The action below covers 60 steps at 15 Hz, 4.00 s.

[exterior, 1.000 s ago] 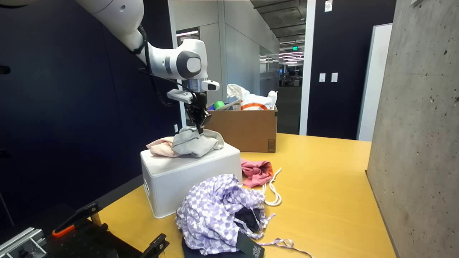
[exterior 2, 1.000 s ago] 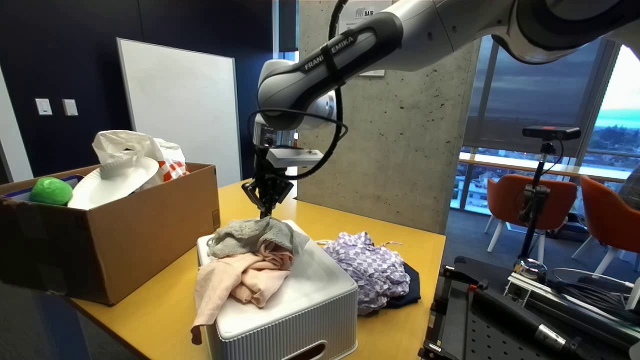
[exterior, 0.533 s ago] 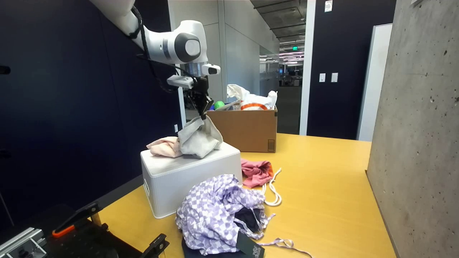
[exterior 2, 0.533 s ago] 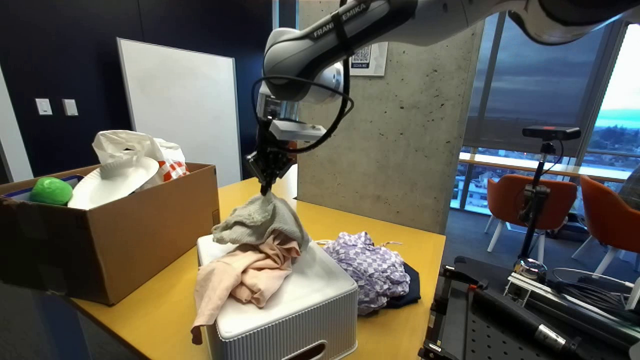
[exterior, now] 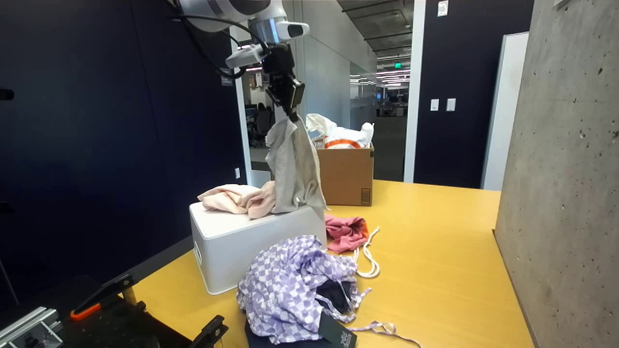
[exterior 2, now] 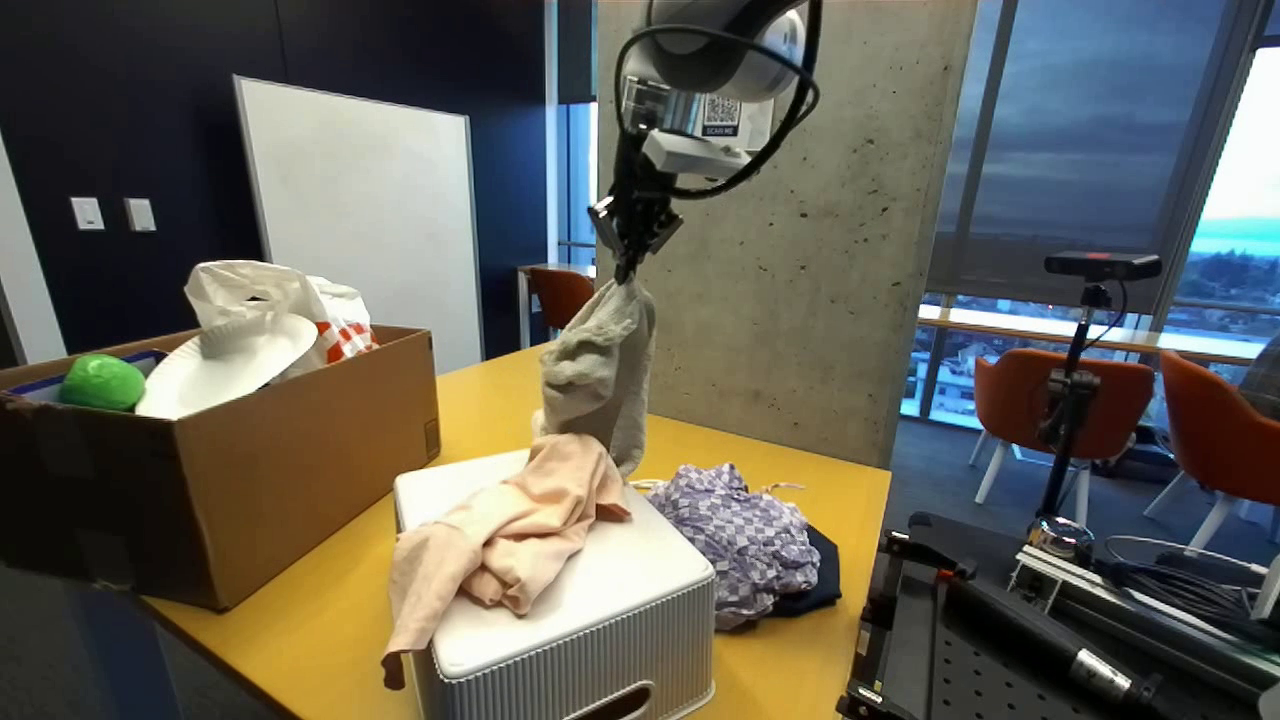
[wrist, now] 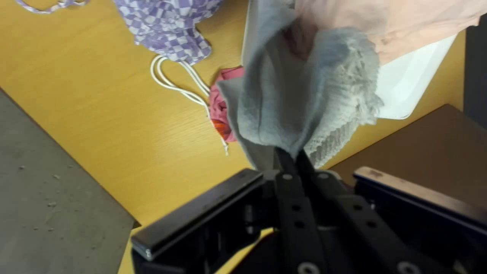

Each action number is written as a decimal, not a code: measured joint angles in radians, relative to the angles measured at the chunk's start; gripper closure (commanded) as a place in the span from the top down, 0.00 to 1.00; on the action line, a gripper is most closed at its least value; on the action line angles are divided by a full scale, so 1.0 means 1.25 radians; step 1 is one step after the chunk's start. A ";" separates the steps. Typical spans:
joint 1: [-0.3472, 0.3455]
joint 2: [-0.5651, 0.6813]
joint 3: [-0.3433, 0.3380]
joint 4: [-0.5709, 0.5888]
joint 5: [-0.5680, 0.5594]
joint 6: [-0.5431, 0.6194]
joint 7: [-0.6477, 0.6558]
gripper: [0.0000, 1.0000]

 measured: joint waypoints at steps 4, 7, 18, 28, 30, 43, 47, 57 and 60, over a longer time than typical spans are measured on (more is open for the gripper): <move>-0.037 -0.144 -0.018 -0.149 -0.032 0.031 0.015 0.01; -0.064 -0.194 -0.018 -0.223 -0.035 0.044 0.015 0.01; -0.082 -0.319 -0.017 -0.295 -0.130 0.070 0.090 0.01; -0.102 -0.250 0.004 -0.303 -0.137 0.082 0.095 0.01; -0.097 -0.219 0.019 -0.302 -0.137 0.095 0.095 0.01; -0.076 0.009 0.059 -0.303 0.041 0.187 -0.030 0.01; -0.087 0.060 0.048 -0.311 0.051 0.198 -0.038 0.01; -0.043 0.285 -0.055 -0.222 -0.025 0.281 0.031 0.01; -0.024 0.374 -0.070 -0.156 -0.030 0.305 0.043 0.01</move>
